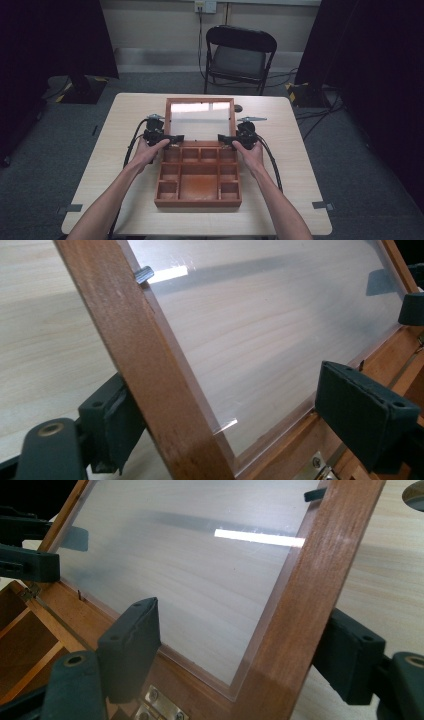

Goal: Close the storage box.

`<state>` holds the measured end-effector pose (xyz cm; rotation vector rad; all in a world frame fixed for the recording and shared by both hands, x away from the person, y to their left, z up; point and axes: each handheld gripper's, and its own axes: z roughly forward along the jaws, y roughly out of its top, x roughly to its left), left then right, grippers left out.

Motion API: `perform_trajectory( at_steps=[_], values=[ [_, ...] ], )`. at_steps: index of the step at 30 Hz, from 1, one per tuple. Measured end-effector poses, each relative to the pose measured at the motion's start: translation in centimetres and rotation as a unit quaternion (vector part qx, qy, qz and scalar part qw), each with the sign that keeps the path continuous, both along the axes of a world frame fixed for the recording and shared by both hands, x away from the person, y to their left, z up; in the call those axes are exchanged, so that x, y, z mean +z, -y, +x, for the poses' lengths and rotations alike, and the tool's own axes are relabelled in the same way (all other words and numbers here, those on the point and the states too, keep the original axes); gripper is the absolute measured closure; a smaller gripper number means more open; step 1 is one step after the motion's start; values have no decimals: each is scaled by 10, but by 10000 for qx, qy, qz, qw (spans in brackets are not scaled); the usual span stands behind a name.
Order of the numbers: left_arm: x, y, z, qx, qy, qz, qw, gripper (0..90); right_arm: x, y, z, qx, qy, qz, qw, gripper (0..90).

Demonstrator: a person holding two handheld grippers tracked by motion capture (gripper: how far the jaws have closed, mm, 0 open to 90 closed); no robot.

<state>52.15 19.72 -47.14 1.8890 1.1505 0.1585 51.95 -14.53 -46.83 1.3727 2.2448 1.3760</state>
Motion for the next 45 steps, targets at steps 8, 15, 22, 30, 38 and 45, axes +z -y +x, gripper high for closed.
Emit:
perform_trajectory(
  at_steps=[8, 15, 22, 30, 38, 45],
  values=[
    [5, 1, -2, -62, 134, 55, 9999, 170, 5, -1, -3, -33, 200, -108, 9997, 274],
    [12, -4, -4, -28, 277, -16, 9996, 255, 12, 1, -5, -53, 309, 13, 9995, 302],
    [23, -6, -9, 55, 454, 8, 9990, 317, 20, 4, -7, -41, 391, 167, 9991, 322],
    [35, -7, -13, -70, 555, 88, 9984, 335, 29, 4, -10, 33, 381, 174, 9991, 305],
    [42, -10, -22, -232, 649, -33, 9976, 334, 42, 3, -15, 64, 435, 129, 9989, 308],
    [56, -7, -26, -287, 837, 0, 9961, 359, 49, 4, -25, 123, 479, 19, 9988, 306]
  ],
)
